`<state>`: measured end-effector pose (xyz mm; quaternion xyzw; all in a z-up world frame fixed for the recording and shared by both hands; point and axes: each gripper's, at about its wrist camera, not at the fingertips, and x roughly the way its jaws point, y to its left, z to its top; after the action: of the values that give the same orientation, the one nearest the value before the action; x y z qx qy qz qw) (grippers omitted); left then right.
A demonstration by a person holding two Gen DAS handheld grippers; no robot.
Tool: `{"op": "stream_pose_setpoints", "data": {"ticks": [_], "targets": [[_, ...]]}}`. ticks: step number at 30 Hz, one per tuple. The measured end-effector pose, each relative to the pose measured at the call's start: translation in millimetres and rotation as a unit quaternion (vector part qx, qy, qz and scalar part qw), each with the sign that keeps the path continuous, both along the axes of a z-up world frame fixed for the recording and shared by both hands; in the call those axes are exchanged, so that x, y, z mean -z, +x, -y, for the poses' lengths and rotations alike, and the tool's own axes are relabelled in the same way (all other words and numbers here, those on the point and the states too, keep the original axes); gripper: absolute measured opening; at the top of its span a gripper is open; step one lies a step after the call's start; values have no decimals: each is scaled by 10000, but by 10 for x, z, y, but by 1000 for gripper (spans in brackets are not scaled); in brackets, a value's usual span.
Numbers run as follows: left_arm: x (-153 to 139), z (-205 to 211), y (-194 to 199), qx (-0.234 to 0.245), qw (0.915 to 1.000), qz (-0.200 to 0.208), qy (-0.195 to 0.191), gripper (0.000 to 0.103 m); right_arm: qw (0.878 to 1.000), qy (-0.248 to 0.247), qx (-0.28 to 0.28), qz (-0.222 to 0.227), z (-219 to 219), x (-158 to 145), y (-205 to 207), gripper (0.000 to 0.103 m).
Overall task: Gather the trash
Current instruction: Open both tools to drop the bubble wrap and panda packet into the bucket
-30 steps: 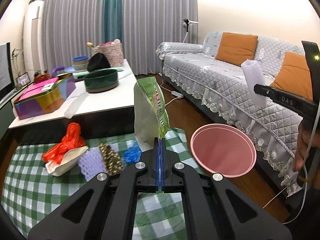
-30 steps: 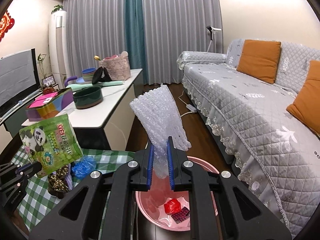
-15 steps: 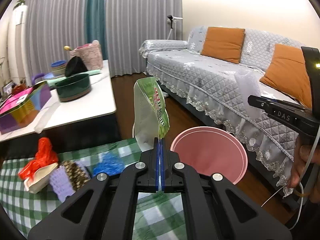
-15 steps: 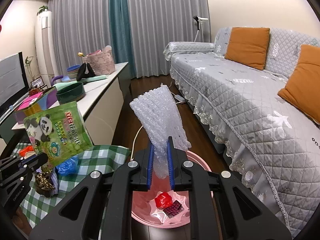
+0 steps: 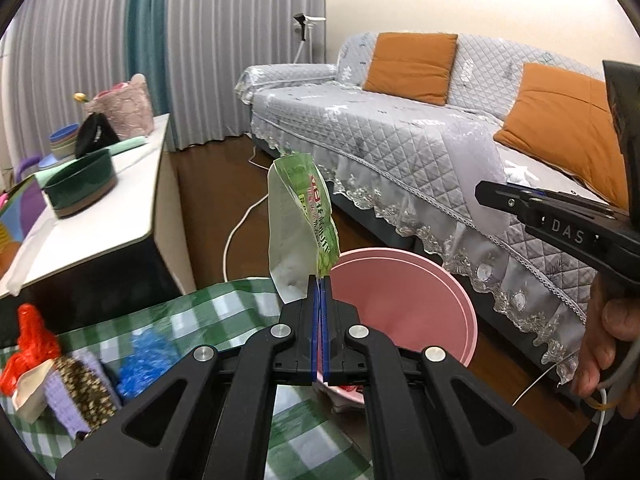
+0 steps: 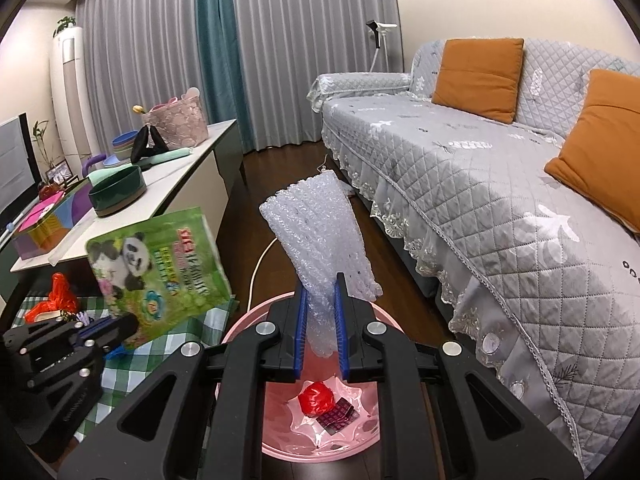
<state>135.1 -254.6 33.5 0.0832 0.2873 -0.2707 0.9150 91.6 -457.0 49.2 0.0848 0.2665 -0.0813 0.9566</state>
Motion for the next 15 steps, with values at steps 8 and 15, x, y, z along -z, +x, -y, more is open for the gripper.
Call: {"op": "stream_pose_setpoints", "data": {"ticks": [8,15], "targets": [[84,144,126,192,9997,-133,-31,1,10000,15,29,-48,22,41,47,14],[257,145,225,343,9975,-575,-212,34,9994,106,337,-68,114,58,45,65]]}}
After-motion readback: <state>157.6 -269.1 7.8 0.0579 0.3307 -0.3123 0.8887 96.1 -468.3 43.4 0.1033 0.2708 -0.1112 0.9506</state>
